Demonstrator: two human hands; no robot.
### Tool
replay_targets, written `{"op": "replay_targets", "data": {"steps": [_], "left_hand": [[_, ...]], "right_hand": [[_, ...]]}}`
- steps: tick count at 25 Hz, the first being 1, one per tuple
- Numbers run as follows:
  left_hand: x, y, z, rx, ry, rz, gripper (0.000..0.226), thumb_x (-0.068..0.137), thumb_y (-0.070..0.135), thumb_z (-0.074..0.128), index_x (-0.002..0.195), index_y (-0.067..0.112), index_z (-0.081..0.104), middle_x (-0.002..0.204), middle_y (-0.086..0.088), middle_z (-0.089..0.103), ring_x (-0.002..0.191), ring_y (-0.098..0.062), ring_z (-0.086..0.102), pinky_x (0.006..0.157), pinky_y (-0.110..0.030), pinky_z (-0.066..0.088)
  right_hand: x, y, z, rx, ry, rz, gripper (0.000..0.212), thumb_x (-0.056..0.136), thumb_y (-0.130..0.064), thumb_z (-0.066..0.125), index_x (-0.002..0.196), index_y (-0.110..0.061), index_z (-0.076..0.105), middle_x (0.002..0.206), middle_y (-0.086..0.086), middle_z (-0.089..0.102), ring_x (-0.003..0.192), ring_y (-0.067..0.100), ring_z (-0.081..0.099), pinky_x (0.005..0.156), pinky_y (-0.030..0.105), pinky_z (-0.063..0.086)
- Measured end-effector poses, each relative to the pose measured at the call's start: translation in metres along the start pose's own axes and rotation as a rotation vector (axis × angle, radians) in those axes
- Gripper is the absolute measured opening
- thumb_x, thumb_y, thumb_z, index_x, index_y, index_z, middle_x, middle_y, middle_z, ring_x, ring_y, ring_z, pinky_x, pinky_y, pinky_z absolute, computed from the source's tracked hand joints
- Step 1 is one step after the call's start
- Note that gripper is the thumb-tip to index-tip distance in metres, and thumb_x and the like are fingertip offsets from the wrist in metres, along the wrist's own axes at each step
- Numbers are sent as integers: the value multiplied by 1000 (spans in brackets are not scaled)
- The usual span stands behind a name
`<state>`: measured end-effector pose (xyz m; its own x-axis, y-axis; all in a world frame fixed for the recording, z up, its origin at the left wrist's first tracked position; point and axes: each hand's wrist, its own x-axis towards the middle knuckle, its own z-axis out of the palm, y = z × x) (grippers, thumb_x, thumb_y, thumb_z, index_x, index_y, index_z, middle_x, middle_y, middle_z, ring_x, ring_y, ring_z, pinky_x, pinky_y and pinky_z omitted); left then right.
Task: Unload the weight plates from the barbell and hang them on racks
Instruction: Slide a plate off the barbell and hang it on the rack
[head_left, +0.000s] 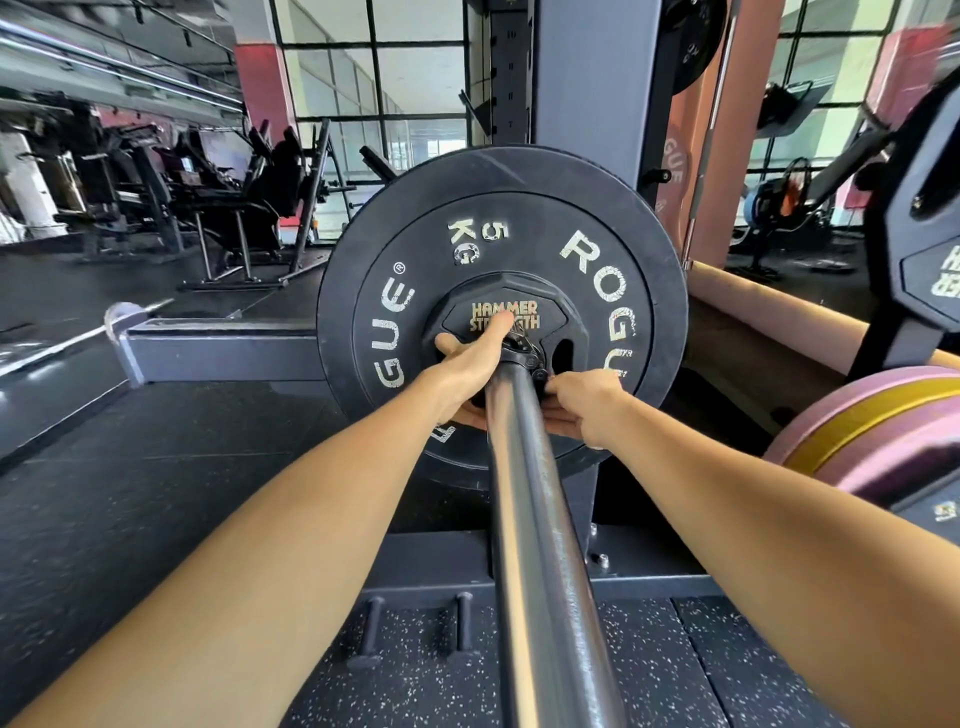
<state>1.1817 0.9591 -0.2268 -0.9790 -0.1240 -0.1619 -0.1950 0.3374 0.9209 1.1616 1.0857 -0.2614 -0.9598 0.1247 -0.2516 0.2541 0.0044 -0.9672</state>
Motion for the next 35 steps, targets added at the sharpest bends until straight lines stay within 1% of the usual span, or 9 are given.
{"op": "replay_targets", "data": {"steps": [8, 10, 13, 16, 18, 22, 27, 31, 35], "left_hand": [[6, -4, 1, -161, 47, -24, 74, 54, 81, 47, 99, 25, 33, 120, -7, 55, 109, -26, 61, 94, -49, 51], [11, -6, 2, -204, 59, -19, 82, 54, 79, 49, 111, 23, 32, 118, -7, 54, 110, -27, 60, 95, -52, 50], [6, -6, 4, -247, 105, 10, 79, 67, 73, 52, 122, 21, 28, 111, -6, 53, 107, -27, 59, 91, -49, 50], [16, -14, 5, -226, 151, 63, 43, 93, 55, 46, 108, 18, 30, 99, -5, 51, 90, -20, 54, 68, -34, 46], [19, -16, 2, -216, 91, 36, 43, 90, 59, 46, 103, 22, 31, 111, -8, 54, 100, -24, 59, 72, -38, 53], [3, -6, -10, -96, 16, -4, 50, 91, 62, 45, 115, 21, 32, 120, -12, 54, 103, -33, 65, 76, -46, 60], [-23, 5, -28, 109, 83, 166, 18, 98, 41, 50, 113, 32, 49, 119, -4, 57, 103, -29, 63, 79, -40, 59], [-52, 7, -35, 283, 39, 213, 33, 100, 47, 44, 130, 38, 54, 121, 6, 49, 110, -23, 56, 93, -43, 54], [-80, 15, -43, 381, 70, 201, 36, 98, 51, 45, 129, 35, 57, 125, 9, 51, 106, -16, 54, 86, -37, 53]], "right_hand": [[-3, -8, 4, -66, 33, 11, 20, 95, 6, 44, 79, 1, 55, 65, 16, 60, 27, 19, 55, 28, 23, 43], [-2, -9, 4, -95, 36, 11, 22, 95, 6, 43, 77, 2, 53, 64, 16, 60, 25, 19, 54, 27, 23, 43], [-1, -10, 4, -131, 49, 9, 23, 96, 7, 41, 77, 2, 52, 51, 14, 60, 23, 18, 51, 25, 22, 40], [-2, -11, 4, -159, 49, 11, 22, 96, 8, 40, 79, 2, 52, 38, 11, 56, 22, 18, 50, 24, 22, 38], [0, -11, 5, -134, 54, 9, 20, 95, 8, 40, 81, 2, 54, 37, 10, 57, 25, 19, 54, 26, 26, 43], [-7, -8, 0, -195, 93, -165, 25, 85, 3, 44, 87, -10, 66, 85, 16, 72, 67, 34, 72, 64, 50, 61], [-39, -29, -18, -318, -18, -373, 20, 85, -15, 58, 98, -23, 71, 91, 3, 70, 91, 30, 70, 81, 44, 59], [-57, -36, -27, -477, -132, -367, 21, 90, -28, 63, 109, -22, 68, 103, 4, 67, 102, 24, 66, 88, 38, 56], [-83, -46, -44, -631, -200, -342, 36, 91, -36, 60, 124, -21, 63, 120, 3, 63, 111, 20, 56, 94, 29, 44]]}}
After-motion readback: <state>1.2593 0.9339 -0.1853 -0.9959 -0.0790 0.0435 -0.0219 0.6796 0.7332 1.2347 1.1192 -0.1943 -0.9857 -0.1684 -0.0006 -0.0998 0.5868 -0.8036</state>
